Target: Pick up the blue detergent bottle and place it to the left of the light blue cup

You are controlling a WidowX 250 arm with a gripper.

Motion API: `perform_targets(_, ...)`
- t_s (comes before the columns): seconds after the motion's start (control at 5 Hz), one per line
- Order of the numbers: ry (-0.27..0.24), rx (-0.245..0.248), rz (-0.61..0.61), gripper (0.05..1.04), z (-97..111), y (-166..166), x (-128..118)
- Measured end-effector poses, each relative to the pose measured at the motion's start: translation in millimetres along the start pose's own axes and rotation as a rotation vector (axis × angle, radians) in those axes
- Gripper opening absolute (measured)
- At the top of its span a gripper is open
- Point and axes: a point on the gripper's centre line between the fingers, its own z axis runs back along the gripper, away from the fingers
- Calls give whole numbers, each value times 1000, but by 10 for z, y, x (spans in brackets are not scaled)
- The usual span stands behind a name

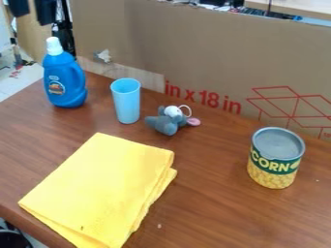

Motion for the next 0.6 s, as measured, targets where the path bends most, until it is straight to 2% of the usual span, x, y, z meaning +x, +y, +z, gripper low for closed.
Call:
perform_targets(0.2,64,-48,-10,1003,118,-288,-495)
perform_targets(0.4,57,-74,-10,1003,203,-629,-979)
perform_targets(0.6,26,-85,-103,1003,272,-1101,-1231)
